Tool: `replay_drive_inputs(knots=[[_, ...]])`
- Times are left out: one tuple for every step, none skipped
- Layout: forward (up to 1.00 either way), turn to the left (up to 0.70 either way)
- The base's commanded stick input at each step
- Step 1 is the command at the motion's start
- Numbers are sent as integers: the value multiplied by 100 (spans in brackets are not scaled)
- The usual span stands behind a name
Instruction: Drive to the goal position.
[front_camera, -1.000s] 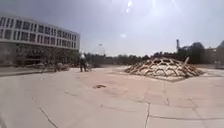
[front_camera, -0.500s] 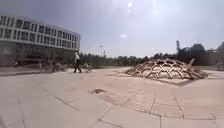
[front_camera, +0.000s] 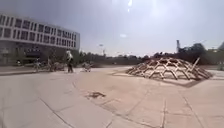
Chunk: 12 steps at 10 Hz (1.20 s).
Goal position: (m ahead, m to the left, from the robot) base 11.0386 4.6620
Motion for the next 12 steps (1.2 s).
replay_drive_inputs(knots=[[70, 0], [70, 0], [70, 0], [70, 0], [70, 0], [70, 0], [70, 0], [70, 0], [70, 0], [70, -6], [70, -23], [70, -29]])
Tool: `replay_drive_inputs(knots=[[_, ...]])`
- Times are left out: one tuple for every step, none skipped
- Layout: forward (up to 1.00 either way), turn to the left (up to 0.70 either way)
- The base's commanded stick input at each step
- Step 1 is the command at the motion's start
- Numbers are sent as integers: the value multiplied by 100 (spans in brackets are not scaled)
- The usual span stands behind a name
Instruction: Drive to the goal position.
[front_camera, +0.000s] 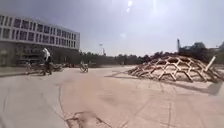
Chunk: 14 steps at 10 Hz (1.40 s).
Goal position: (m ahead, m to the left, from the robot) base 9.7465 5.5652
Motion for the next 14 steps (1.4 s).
replay_drive_inputs(knots=[[70, -12], [70, -1], [70, 0], [70, 0], [70, 0], [70, 0], [70, 0], [70, 0], [70, 0], [70, 0], [70, 0], [70, 0], [70, 0], [70, 0]])
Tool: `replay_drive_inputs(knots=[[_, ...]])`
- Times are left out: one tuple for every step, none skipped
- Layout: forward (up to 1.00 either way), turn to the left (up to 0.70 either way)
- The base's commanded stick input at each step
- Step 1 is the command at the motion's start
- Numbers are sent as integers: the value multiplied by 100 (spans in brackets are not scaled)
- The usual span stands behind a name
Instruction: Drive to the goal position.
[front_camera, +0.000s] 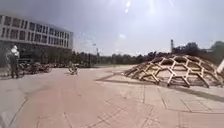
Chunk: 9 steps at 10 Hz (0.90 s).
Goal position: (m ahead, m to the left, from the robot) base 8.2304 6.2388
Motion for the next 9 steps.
replay_drive_inputs(knots=[[70, 0], [70, 0], [70, 0], [70, 0], [70, 0], [70, 0], [70, 0], [70, 0], [70, 0]])
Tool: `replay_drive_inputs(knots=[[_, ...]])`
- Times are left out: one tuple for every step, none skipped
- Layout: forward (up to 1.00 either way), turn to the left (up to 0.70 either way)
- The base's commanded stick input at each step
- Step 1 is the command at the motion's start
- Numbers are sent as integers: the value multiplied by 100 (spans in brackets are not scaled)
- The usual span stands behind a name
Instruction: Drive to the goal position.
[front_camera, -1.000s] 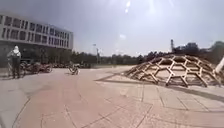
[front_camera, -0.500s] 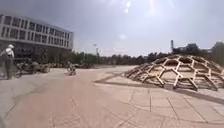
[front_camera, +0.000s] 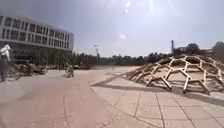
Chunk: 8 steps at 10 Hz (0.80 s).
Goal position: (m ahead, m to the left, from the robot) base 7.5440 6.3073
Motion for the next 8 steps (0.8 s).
replay_drive_inputs(knots=[[70, 0], [70, 0], [70, 0], [70, 0], [70, 0], [70, 0], [70, 0], [70, 4]])
